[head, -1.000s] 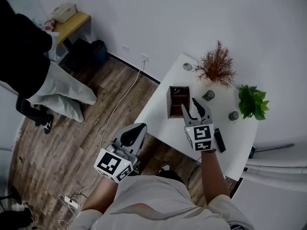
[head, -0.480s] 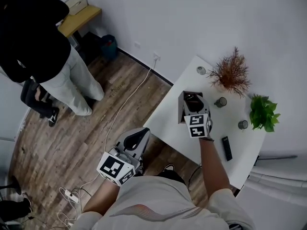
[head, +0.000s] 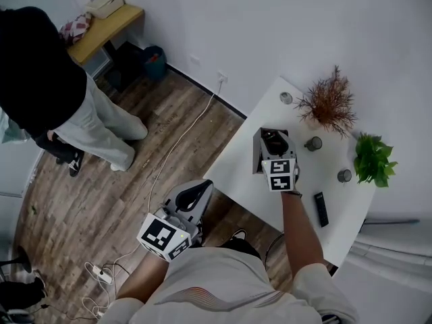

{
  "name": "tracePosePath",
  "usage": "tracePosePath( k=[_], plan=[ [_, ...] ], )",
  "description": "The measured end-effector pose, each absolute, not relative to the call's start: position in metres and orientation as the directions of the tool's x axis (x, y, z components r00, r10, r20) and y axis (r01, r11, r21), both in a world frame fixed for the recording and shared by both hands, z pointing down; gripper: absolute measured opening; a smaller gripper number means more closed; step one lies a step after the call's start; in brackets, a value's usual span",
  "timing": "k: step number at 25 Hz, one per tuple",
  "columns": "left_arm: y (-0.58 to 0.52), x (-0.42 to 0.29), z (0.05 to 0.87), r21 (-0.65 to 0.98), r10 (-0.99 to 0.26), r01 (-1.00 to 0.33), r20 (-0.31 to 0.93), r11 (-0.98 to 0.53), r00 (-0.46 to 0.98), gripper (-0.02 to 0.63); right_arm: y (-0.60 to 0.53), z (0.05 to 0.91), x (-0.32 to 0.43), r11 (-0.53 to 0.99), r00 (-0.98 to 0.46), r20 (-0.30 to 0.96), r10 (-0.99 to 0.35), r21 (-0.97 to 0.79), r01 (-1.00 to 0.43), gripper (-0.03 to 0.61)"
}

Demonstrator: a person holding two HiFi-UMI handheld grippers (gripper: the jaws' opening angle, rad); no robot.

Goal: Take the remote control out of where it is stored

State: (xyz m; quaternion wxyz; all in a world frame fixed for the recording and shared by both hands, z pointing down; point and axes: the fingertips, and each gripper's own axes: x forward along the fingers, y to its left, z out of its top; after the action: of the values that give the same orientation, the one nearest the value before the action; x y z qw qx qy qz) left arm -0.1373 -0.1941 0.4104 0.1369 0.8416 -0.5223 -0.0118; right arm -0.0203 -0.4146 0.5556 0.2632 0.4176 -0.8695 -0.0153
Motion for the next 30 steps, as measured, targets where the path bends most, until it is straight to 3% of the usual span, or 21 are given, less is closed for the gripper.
tracePosePath(
  k=[10, 17, 23, 30],
  plan=[
    [-0.185, -0.127, 0.405, 0.234, -0.873, -0.867, 0.115, -0.440, 0.474, 0.009, -0.393, 0.480, -0.013, 0.625, -0.577, 0.244, -0.780, 0.234, -0.745, 0.207],
    [-0.181, -0.104, 0.396, 0.229, -0.849, -0.841, 0.094, -0.489, 0.519, 0.009, -0.360, 0.403, 0.038, 0.589, -0.574, 0.134, -0.808, 0.151, -0.794, 0.207],
    [-0.179, -0.073, 0.398, 0.242, -0.815, -0.807, 0.089, -0.539, 0.572, 0.009, -0.342, 0.406, 0.123, 0.522, -0.466, 0.325, -0.823, 0.107, -0.846, 0.207],
    [-0.176, -0.041, 0.399, 0.242, -0.784, -0.777, 0.089, -0.581, 0.614, 0.009, -0.317, 0.483, 0.184, 0.549, -0.380, 0.647, -0.660, 0.072, -0.832, 0.207]
  ],
)
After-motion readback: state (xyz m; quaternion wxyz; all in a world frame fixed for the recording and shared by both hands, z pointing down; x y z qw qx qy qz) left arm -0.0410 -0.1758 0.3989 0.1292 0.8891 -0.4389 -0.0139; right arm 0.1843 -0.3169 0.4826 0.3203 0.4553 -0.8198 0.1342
